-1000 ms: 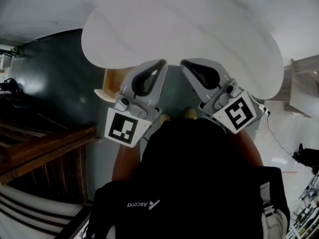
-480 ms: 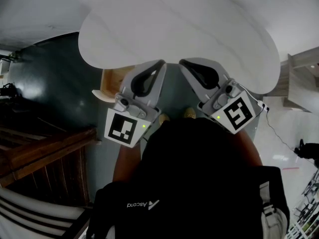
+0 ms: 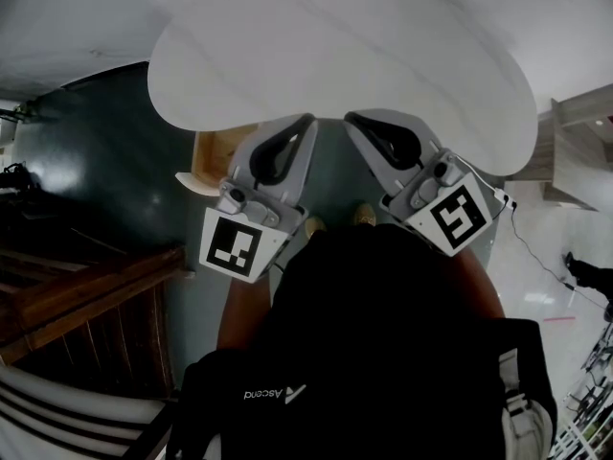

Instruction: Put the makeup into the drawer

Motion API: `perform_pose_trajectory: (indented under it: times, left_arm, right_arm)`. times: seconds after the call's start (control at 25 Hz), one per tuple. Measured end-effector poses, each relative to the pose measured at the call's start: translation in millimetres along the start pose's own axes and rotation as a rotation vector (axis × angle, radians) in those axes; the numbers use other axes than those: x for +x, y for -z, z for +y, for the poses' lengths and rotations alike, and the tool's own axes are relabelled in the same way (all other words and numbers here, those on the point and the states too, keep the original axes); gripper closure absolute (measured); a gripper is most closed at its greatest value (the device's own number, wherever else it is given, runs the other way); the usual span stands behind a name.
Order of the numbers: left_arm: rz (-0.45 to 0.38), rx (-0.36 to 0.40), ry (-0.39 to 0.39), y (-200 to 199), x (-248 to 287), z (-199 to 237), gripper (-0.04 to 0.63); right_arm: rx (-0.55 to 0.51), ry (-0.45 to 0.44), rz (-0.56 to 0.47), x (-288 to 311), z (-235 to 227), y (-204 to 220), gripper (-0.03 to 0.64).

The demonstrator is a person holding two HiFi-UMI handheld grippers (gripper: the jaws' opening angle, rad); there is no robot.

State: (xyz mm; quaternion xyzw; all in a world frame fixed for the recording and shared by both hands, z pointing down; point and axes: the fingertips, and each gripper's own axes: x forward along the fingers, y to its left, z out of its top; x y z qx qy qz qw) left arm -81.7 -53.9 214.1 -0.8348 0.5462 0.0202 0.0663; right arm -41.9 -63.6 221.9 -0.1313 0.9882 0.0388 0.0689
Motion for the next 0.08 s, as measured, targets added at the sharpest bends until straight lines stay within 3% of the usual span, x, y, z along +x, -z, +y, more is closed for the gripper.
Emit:
perform_pose_trajectory:
  times: [0.08]
  left_arm:
    - [-0.002,-0.001,0.002,0.8,0.1,0.0,0.584]
  right_arm:
    - [0.001,0.001,0.000,0.2,0.0,0.7,0.614]
